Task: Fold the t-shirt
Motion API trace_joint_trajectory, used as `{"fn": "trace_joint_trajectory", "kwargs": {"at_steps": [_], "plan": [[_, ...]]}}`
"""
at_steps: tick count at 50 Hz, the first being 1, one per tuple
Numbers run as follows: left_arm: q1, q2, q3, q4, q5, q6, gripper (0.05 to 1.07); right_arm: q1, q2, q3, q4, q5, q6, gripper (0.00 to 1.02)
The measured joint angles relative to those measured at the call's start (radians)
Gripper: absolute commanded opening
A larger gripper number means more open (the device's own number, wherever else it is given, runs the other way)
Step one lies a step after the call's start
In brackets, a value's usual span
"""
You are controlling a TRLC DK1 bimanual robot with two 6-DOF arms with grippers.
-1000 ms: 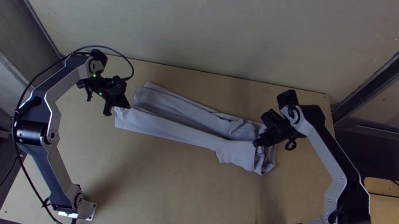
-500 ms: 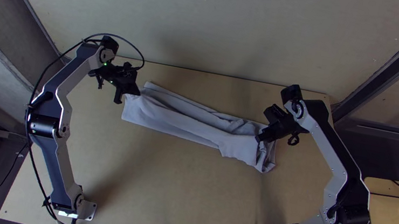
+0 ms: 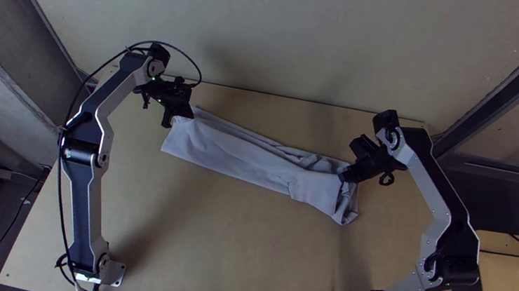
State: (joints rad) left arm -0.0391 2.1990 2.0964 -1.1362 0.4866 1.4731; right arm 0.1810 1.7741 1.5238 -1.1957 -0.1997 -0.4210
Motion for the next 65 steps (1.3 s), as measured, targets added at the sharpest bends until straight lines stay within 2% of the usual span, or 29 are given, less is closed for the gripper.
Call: {"fn": "trace_joint_trajectory", "kwargs": {"at_steps": [37,39,43,49,53,60,63,65], "plan": [[-0.011,0.142,0.11,0.0,-0.016,0.0,0.09,-0.047,0.138,0.055,0.016,-0.003,-0.011,0.03],[-0.011,0.145,0.11,0.001,-0.016,0.0,0.17,-0.05,0.141,0.055,0.022,-0.003,-0.011,0.03],[-0.01,0.149,0.11,0.005,-0.016,-0.008,0.51,-0.053,0.144,0.055,0.039,-0.003,-0.011,0.03],[-0.006,0.151,0.111,0.01,-0.022,-0.034,0.84,-0.053,0.145,0.055,0.055,-0.003,-0.011,0.05],[-0.002,0.151,0.111,0.01,-0.027,-0.045,1.02,-0.053,0.145,0.056,0.058,-0.003,-0.011,0.17],[0.006,0.151,0.111,0.011,-0.027,-0.087,1.02,-0.053,0.145,0.056,0.059,-0.003,-0.01,0.36],[0.007,0.151,0.111,0.011,-0.027,-0.103,1.02,-0.053,0.145,0.056,0.061,-0.003,-0.006,0.5],[0.008,0.151,0.111,0.011,-0.027,-0.112,1.02,-0.053,0.145,0.056,0.061,-0.003,-0.005,0.64]]}}
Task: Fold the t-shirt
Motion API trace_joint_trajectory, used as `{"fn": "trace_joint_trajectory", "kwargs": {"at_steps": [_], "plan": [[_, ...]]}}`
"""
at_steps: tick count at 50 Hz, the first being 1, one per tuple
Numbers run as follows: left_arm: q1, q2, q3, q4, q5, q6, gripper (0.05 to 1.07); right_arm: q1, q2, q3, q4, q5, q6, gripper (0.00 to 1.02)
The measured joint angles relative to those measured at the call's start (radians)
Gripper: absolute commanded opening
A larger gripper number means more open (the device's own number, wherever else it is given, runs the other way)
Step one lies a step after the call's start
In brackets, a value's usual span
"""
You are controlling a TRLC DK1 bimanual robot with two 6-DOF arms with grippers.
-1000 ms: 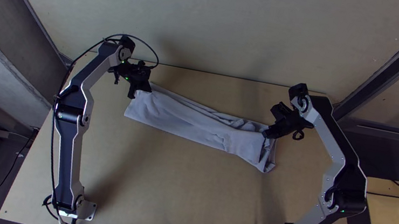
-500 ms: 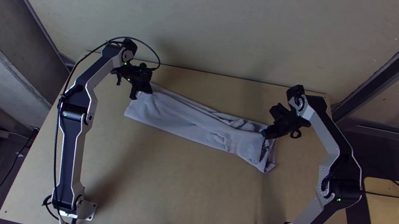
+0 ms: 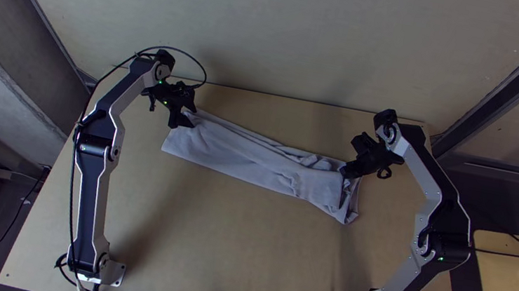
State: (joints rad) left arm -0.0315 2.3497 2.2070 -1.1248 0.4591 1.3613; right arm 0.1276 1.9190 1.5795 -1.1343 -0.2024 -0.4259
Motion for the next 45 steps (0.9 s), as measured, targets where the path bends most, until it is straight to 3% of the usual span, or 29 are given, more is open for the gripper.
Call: {"fn": "trace_joint_trajectory", "kwargs": {"at_steps": [4,8,25,36,45], "plan": [[0.004,0.0,0.0,0.0,0.0,-0.009,1.02,-0.001,0.0,0.0,0.0,0.0,0.009,0.88],[0.008,0.0,0.0,0.0,0.0,-0.021,1.02,-0.007,0.0,0.0,0.0,0.0,0.029,0.95],[0.062,0.0,0.012,0.0,0.008,-0.073,1.02,-0.024,-0.002,0.01,0.0,0.003,0.074,0.97],[0.092,-0.031,0.014,-0.014,0.055,-0.195,1.02,-0.019,-0.03,0.012,0.0,0.003,0.09,0.97],[0.117,-0.075,0.017,-0.145,0.137,-0.278,1.02,-0.01,-0.059,0.012,-0.002,0.003,0.111,0.97]]}}
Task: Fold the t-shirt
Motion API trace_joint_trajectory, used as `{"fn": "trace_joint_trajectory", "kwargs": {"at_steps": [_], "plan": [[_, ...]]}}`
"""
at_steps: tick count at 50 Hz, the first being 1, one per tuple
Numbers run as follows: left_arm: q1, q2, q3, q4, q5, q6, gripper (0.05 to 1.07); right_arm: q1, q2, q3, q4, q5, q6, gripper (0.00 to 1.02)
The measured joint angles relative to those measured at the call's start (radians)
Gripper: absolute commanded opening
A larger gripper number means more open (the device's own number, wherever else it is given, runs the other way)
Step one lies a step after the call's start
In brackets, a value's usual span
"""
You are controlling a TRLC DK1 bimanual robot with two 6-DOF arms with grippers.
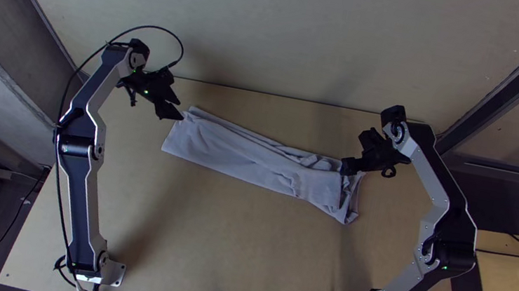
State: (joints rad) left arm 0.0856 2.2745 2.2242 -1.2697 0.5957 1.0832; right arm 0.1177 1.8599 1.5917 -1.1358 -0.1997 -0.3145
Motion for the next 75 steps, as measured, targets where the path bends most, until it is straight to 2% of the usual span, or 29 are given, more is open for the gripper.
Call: {"fn": "trace_joint_trajectory", "kwargs": {"at_steps": [8,22,31,75], "plan": [[0.027,-0.003,0.005,-0.121,0.045,-0.039,1.02,0.002,-0.02,0.0,-0.002,0.0,0.008,0.97],[0.084,-0.003,0.0,-0.146,0.06,-0.169,1.02,0.013,-0.065,-0.003,-0.003,0.0,0.019,0.97],[0.095,-0.003,-0.027,-0.159,0.098,-0.212,1.02,0.027,-0.086,-0.02,-0.005,0.0,0.027,0.97],[0.109,0.09,-0.08,-0.164,0.128,-0.22,1.02,0.058,-0.114,-0.047,-0.006,0.0,0.053,0.97]]}}
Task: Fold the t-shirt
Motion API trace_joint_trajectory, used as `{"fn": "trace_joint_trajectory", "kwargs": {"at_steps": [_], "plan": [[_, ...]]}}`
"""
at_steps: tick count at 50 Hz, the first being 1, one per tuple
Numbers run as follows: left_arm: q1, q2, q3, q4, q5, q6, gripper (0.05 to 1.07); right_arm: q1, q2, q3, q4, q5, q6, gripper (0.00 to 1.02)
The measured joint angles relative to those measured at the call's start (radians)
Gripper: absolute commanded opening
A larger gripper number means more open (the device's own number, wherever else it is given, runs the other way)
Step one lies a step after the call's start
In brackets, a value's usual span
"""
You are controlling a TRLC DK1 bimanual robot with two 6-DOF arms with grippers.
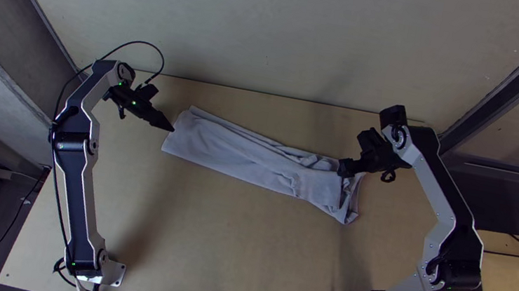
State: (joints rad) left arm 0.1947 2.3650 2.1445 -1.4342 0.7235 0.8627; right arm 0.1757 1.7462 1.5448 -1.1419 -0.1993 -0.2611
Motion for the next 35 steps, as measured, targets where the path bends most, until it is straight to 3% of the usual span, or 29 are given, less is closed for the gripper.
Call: {"fn": "trace_joint_trajectory", "kwargs": {"at_steps": [35], "plan": [[-0.082,0.0,-0.044,0.046,0.037,-0.045,1.02,0.011,-0.002,-0.002,0.0,0.0,0.007,0.97]]}}
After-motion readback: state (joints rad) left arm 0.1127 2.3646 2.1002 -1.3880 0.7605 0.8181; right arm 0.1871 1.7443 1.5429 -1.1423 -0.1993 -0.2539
